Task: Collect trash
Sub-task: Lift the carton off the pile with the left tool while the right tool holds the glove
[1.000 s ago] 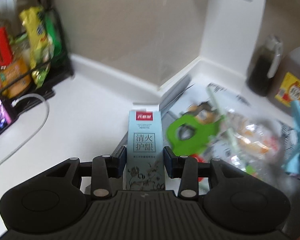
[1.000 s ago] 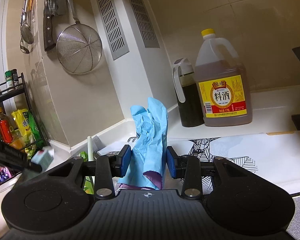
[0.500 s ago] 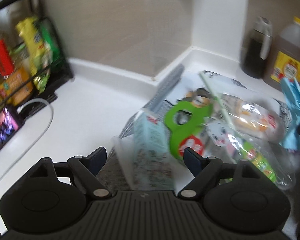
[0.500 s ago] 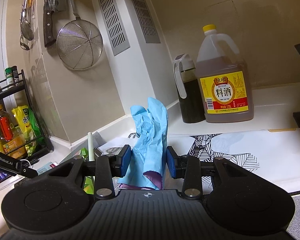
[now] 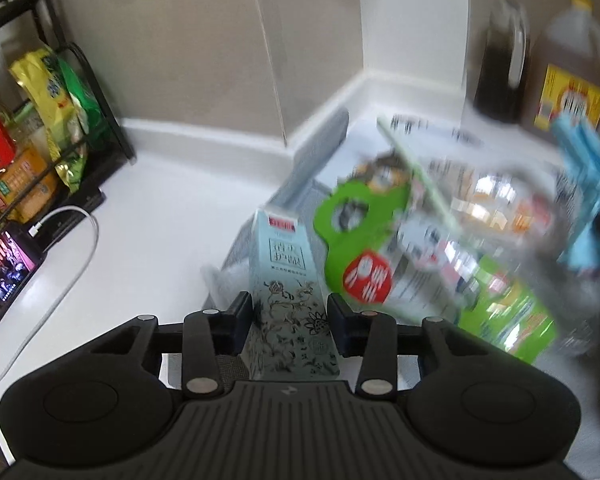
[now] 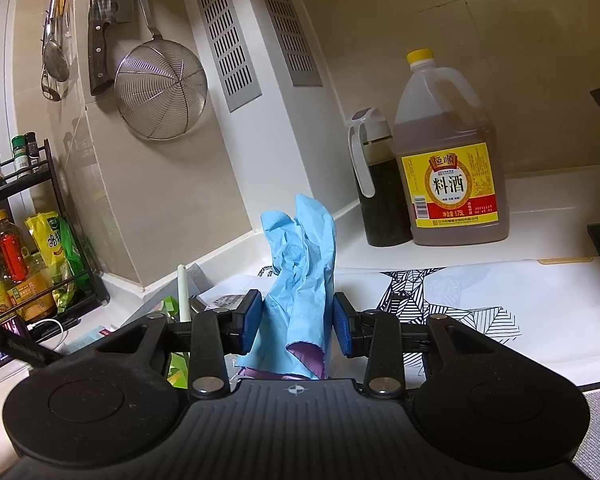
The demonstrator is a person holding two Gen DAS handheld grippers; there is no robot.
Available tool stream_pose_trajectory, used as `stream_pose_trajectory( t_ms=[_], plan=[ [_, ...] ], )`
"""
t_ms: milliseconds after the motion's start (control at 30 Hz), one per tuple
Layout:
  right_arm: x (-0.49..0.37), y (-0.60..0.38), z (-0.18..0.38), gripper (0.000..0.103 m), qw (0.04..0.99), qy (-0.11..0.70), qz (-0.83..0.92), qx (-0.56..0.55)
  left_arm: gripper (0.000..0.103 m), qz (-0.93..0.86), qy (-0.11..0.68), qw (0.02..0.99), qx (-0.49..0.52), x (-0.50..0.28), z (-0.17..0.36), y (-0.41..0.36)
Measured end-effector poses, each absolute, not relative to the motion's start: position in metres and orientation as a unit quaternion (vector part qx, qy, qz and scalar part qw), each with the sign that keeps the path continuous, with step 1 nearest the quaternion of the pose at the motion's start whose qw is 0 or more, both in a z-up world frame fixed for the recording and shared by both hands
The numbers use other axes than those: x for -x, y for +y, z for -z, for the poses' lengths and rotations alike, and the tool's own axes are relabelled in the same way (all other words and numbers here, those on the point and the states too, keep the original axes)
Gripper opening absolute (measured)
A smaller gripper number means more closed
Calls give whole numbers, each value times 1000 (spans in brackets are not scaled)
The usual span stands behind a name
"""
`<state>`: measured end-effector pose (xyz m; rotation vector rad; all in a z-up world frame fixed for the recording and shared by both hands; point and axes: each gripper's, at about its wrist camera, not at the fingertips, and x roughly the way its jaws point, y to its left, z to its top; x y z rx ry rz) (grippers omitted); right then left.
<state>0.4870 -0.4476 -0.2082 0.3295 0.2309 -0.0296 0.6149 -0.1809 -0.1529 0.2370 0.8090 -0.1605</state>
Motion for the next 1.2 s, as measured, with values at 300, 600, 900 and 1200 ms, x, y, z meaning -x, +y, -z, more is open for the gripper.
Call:
stream_pose_trajectory(
  t_ms=[300, 600, 900, 1200],
  plan=[
    [-479, -448, 205, 40, 983, 77, 17, -166, 4, 99, 324, 940, -43, -575, 89, -148],
    [-481, -451, 207, 40, 981, 87, 15, -174, 55, 110, 403, 904, -89, -584, 148, -171],
    [-481, -445, 205, 40, 983, 88, 7, -161, 45, 99, 408, 895, -150, -579, 183, -196],
    [-471, -448, 202, 40, 985, 46, 19, -168, 43, 82, 338, 934, -78, -545, 120, -149]
  ],
)
